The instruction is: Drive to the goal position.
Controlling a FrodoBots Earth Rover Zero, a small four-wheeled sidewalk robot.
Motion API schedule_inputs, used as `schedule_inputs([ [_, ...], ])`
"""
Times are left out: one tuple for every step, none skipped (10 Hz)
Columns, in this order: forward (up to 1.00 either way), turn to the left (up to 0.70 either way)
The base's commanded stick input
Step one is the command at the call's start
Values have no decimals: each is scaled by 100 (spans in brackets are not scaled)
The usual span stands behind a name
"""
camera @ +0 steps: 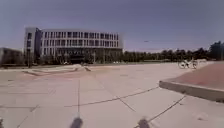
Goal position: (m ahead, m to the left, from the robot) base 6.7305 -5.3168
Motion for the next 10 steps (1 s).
schedule_inputs([
  [100, 0],
  [100, 0],
  [100, 0],
  [100, 0],
  [100, 0],
  [100, 0],
  [100, 0],
  [100, -40],
  [100, -40],
  [100, -40],
])
